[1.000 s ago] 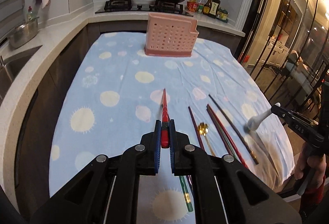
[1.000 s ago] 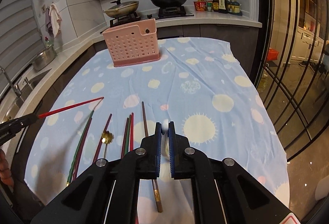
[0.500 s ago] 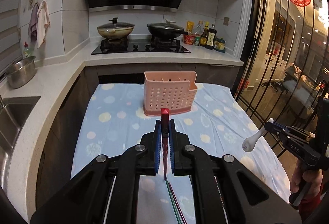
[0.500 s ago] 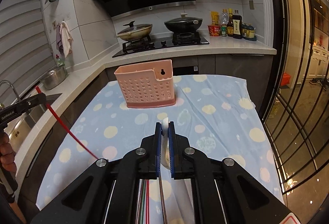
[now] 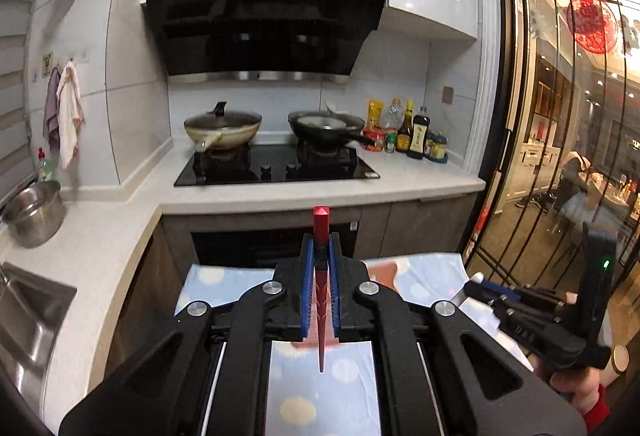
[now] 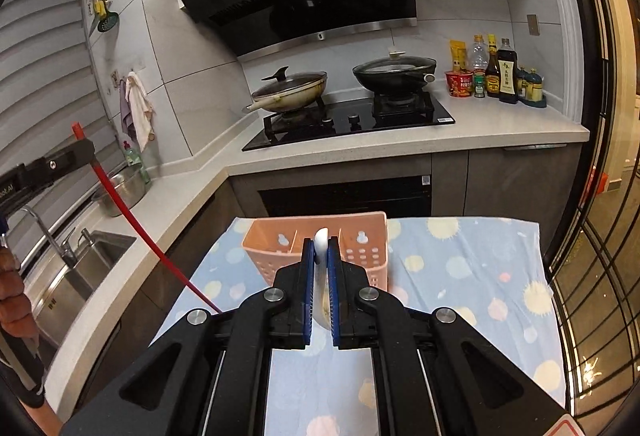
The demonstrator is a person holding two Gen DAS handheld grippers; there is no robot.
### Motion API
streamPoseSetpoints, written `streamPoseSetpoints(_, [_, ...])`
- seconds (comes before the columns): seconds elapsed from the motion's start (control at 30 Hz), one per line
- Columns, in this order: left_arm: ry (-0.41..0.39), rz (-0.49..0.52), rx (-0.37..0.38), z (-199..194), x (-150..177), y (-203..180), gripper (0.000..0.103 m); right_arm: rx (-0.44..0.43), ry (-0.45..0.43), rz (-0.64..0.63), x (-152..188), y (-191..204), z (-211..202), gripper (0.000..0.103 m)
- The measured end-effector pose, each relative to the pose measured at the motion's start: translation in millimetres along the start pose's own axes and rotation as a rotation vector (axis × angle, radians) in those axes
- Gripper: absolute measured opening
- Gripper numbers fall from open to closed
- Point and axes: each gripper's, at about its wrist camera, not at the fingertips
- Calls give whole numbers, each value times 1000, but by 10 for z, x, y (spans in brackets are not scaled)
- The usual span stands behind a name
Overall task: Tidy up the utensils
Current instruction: 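Carry the red chopstick with the left tool while the right tool carries the spoon to the holder, then drop the red chopstick into the holder with the left tool while the right tool drops the spoon in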
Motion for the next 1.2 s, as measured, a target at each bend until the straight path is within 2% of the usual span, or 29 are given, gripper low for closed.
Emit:
streamPoseSetpoints(0.13, [-18,3,-7,333,-265,43,7,10,-7,0,-226,13,347,6])
streamPoseSetpoints(0.3, [9,-8,-15,765,-343,101,7,29,15,7,-314,-72,758,6])
streamPoseSetpoints(0.5, [75,-32,-38,1206,-157,198,7,55,78,10,-159,-201,1170,6])
streamPoseSetpoints(0.7, [147,-61,-62,1415,154,281,8,88,134,-3,89,-309,1387,8])
streamPoseSetpoints(0.73, [149,-66,-72,1406,197,300,9,89,126,-6,108,-312,1374,10])
streamPoseSetpoints(0.8, [144,-65,-96,1378,278,323,21,107,108,-24,115,-287,1302,19])
streamPoseSetpoints(0.83, [144,-68,-107,1341,308,335,32,110,94,-32,109,-271,1236,21])
streamPoseSetpoints(0.87, [139,-71,-116,1279,337,348,38,114,79,-37,103,-257,1157,24])
streamPoseSetpoints(1.0, [124,-46,-127,911,463,342,42,107,33,-36,126,-238,709,28])
streamPoseSetpoints(1.03, [118,-40,-126,799,509,338,48,105,26,-35,150,-240,582,30])
streamPoseSetpoints(1.07, [113,-35,-128,665,571,326,55,103,21,-37,198,-230,437,32])
streamPoseSetpoints(1.2, [123,-1,-132,156,879,258,60,104,39,-57,516,-192,-133,36])
Point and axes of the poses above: each gripper's, at about its wrist camera, not at the fingertips, and z roughly the way its jaws point, y to its left, x to its underside, and after that the axes turned 7 degrees about -y, right-handed
